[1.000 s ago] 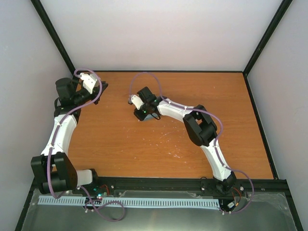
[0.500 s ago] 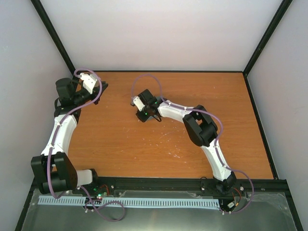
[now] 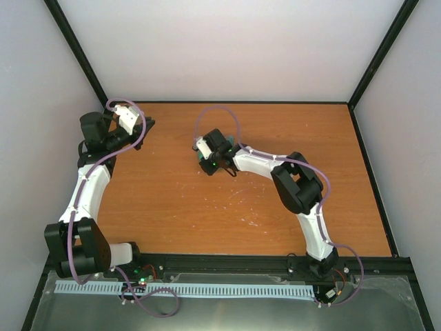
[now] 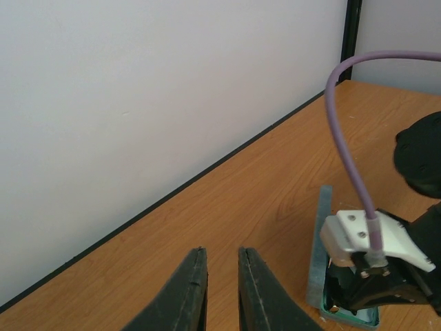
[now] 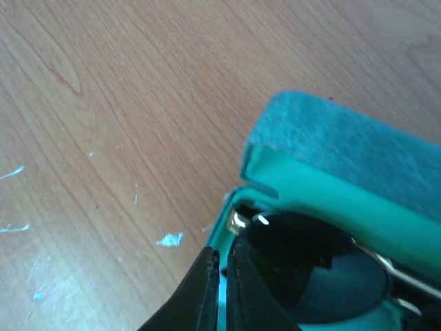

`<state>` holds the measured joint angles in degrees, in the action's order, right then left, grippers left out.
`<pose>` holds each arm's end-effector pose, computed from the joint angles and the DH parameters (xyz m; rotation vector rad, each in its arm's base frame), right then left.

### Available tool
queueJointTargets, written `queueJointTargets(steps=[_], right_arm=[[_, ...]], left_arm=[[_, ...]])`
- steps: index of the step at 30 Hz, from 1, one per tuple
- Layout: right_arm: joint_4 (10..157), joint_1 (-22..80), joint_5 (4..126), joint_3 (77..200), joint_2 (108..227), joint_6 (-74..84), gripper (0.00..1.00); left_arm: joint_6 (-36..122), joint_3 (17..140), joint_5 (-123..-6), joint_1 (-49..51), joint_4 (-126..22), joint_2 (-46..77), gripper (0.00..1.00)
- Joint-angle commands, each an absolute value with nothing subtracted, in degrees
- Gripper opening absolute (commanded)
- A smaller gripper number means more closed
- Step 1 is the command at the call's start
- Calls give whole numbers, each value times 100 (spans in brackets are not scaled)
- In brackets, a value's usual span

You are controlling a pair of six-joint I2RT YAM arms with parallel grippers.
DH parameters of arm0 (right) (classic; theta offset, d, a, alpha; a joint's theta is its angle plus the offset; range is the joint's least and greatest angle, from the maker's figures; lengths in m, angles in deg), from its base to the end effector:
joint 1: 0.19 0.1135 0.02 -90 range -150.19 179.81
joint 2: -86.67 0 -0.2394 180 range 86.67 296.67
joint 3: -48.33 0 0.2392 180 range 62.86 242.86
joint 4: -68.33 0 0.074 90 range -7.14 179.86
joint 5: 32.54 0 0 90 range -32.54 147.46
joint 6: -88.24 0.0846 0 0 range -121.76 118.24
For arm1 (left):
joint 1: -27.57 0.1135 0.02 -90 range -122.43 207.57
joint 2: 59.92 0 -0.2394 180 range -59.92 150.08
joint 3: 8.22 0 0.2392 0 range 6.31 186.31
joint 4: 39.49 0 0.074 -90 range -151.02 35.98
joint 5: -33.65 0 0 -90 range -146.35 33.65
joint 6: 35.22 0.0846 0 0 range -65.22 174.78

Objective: Organize the sunglasses
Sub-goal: Adjust the sunglasses in the sunglasses case.

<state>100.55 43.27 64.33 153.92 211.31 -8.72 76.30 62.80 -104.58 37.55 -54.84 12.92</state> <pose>0.3422 0.3382 0.1091 -1.1143 2.2430 0.4183 0.3192 -0.0079 0.2962 0.7274 1.6304 -0.3909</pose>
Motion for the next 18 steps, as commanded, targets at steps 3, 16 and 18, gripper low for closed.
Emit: queueJointTargets(steps=[3, 16, 18], right_arm=[[9551, 4247, 6444, 14983, 20493, -628, 7], [9433, 3864, 5946, 15034, 20705, -224, 4], [9430, 3804, 5930, 15086, 20773, -230, 4]], left_arm=[[7552, 6292, -10582, 3814, -5300, 1154, 16], [7574, 6335, -10552, 3817, -5332, 1162, 16], [7576, 6335, -10549, 3816, -5332, 1178, 16]])
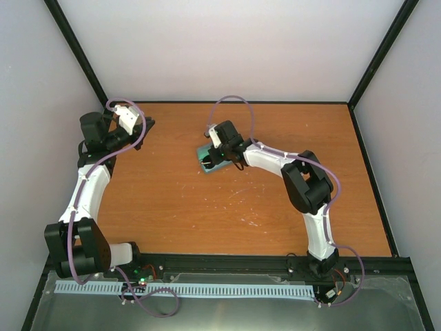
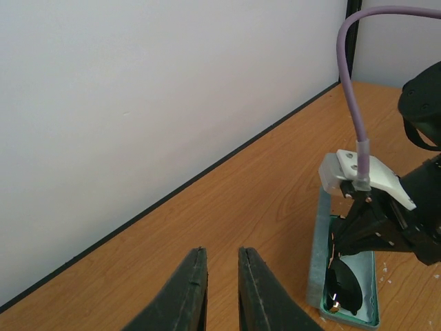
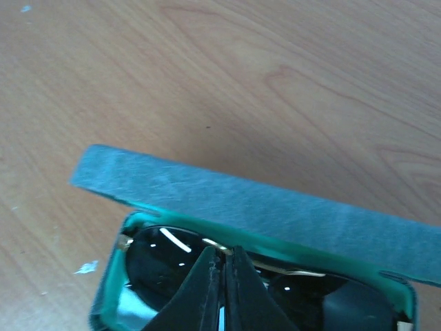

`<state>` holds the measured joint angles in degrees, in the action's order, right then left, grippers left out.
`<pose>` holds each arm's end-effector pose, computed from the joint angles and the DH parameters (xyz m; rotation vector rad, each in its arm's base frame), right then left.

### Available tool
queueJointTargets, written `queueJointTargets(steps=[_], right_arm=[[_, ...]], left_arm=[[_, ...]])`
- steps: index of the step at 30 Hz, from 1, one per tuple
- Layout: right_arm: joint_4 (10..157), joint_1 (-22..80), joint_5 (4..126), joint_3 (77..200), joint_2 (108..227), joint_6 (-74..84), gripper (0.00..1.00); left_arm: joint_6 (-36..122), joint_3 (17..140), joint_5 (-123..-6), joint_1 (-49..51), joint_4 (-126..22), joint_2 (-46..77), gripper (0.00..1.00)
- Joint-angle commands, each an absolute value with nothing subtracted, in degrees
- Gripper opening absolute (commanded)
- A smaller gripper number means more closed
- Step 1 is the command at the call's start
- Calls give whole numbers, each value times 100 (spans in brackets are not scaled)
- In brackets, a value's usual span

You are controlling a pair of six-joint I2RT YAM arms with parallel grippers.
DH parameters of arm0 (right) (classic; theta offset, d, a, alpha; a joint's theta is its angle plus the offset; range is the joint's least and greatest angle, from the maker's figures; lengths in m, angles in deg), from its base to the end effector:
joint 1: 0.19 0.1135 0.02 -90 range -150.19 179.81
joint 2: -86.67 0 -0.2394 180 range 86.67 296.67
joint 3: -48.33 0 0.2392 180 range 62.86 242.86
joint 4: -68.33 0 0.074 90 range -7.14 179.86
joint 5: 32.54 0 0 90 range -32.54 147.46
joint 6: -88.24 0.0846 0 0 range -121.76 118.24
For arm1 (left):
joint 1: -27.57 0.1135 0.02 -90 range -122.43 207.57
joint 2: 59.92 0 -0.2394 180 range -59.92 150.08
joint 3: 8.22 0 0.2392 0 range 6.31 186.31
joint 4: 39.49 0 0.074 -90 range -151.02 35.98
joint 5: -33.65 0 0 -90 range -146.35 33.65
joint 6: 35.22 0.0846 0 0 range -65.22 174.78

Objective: Organize the sunglasses
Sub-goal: Adjust the sunglasses in the sunglasses case.

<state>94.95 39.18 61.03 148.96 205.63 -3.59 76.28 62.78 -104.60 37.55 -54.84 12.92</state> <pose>0.3639 0.3054 0.1358 -0.8690 2.2242 0.3891 0.3192 -0.0079 0.2960 0.7273 1.6307 -0.3917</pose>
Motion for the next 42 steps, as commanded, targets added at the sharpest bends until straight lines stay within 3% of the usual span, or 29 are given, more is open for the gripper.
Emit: queueJointTargets(steps=[1, 15, 42], right_arm=[[9466, 3781, 5936, 15148, 20822, -242, 4], [9969, 3707, 6088, 15615, 21340, -299, 3], [9938, 3708, 5973, 14623, 20806, 115, 5]], left_arm=[[7576, 6339, -10556, 3812, -5332, 1180, 16], [7596, 6379, -10539, 3821, -5334, 1267, 16], [7521, 6309, -10592, 3821, -5257, 1224, 16]])
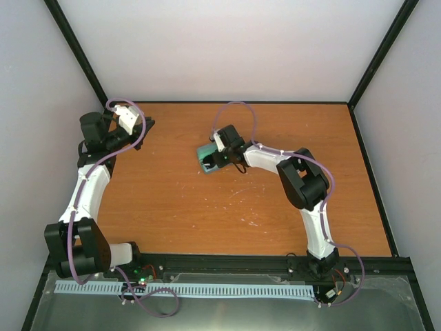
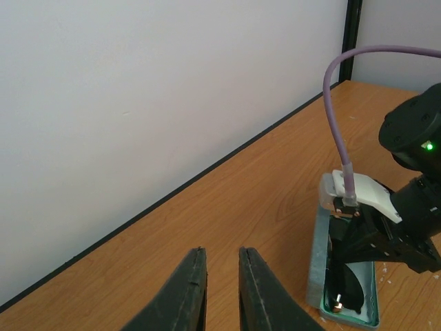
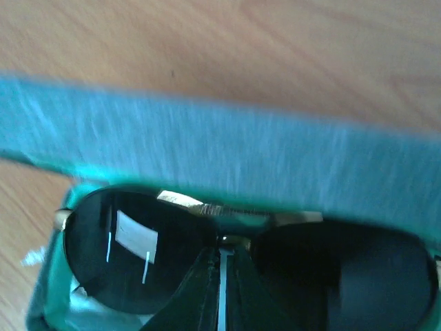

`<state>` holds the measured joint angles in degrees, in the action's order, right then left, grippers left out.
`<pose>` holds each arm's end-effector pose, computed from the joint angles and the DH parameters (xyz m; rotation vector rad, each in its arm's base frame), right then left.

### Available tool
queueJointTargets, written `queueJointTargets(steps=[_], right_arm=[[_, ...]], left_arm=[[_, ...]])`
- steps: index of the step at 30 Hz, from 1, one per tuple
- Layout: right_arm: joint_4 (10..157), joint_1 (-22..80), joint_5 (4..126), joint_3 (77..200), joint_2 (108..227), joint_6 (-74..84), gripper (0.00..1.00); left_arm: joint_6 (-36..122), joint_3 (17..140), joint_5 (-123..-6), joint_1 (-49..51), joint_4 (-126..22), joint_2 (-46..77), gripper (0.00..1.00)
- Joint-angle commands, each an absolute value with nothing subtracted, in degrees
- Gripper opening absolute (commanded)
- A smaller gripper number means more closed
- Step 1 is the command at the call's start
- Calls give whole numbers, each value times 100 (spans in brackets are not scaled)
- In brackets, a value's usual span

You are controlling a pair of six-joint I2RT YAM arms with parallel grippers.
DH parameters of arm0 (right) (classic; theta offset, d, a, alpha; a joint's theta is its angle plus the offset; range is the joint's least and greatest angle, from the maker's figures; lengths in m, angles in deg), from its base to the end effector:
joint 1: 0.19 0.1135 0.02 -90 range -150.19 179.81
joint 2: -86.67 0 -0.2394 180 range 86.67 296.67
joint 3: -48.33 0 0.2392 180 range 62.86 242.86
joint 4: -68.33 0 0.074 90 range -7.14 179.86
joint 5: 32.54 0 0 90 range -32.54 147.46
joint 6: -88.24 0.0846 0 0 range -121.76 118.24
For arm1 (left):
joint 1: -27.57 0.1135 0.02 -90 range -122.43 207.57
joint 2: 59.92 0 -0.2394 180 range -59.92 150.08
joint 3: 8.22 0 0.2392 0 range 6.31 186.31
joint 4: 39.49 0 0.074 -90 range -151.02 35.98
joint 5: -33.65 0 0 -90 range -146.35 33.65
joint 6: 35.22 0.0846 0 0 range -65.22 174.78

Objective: Organize the sunglasses
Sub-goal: Adjust the sunglasses in the sunglasses case.

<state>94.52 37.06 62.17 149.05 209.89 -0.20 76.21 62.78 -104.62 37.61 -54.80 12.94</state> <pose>0.3752 0.2940 0.1033 -0.7894 2.3278 0.4032 0.3192 -0.0076 0.2960 0.7257 1.6311 -0.3919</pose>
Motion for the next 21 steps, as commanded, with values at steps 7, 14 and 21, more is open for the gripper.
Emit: queueJointTargets(steps=[7, 14, 21], right_arm=[[9633, 3699, 5637, 14726, 20550, 133, 12], [9226, 3699, 5672, 14575, 20313, 115, 10], [8979, 3668, 5999, 14428, 20172, 83, 8]], left_arm=[[7502, 6309, -10608, 3825, -5218, 1215, 17], [7524, 6310, -10592, 3821, -5250, 1207, 17], [7497, 6300, -10625, 3825, -5198, 1215, 16]])
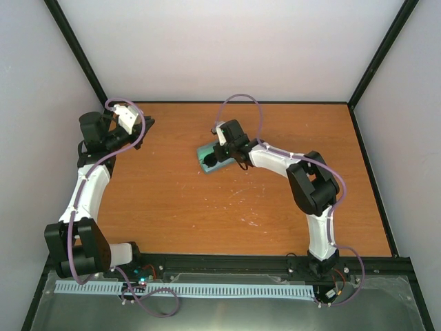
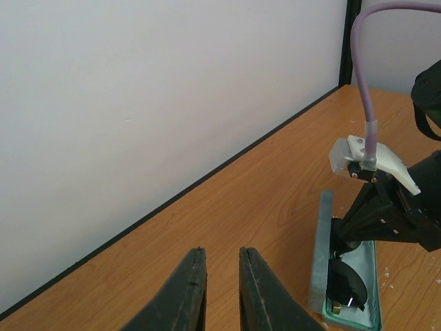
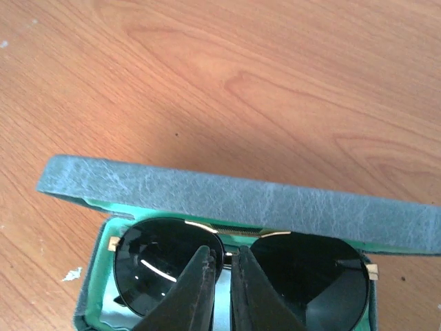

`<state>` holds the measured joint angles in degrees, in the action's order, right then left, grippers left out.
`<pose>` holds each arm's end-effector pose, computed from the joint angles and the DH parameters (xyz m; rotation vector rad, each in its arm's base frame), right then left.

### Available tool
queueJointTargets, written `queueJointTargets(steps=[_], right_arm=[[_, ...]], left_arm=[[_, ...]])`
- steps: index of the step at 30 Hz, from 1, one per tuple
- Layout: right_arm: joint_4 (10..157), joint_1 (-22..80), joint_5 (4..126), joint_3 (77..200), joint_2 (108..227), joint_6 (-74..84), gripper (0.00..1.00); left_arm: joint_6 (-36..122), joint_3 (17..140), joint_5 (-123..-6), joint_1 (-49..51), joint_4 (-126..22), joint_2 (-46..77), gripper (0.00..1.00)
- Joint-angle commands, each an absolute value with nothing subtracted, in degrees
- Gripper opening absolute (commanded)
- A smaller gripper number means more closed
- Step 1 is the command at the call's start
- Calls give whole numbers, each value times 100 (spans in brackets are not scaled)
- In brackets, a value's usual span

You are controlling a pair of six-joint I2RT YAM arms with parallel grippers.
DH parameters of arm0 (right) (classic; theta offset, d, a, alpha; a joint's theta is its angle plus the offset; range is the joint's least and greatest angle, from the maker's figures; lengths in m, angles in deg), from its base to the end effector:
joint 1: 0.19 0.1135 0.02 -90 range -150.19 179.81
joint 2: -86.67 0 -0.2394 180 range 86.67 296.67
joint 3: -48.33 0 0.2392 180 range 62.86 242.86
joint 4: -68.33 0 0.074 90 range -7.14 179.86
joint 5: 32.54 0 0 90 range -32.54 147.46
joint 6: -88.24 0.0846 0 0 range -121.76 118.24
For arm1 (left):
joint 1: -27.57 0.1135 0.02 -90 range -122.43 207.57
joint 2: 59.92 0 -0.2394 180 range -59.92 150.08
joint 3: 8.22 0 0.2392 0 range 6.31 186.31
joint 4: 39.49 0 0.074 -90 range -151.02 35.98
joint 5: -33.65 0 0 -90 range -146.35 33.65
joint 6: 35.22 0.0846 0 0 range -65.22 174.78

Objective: Organize the sunglasses
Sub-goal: Adjust the sunglasses in the sunglasses case.

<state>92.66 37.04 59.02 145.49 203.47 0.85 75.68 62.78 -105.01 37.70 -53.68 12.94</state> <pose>0.3707 0.2846 0.1367 -0.7179 2.2574 0.3731 0.3196 -0.0074 0.2986 0.7255 1.6155 -0.3928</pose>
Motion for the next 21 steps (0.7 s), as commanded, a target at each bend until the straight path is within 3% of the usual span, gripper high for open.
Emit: queueJointTargets(steps=[1, 12, 21], right_arm=[[8991, 3664, 5996, 14457, 20220, 95, 8], [9577, 3644, 5986, 15229, 21031, 71, 4], [9843, 3637, 6194, 14739, 20910, 212, 3]], left_arm=[[7498, 6300, -10627, 3825, -5185, 1214, 16], [7602, 6317, -10564, 3821, -5292, 1240, 16], [7598, 6317, -10601, 3821, -5220, 1277, 17]])
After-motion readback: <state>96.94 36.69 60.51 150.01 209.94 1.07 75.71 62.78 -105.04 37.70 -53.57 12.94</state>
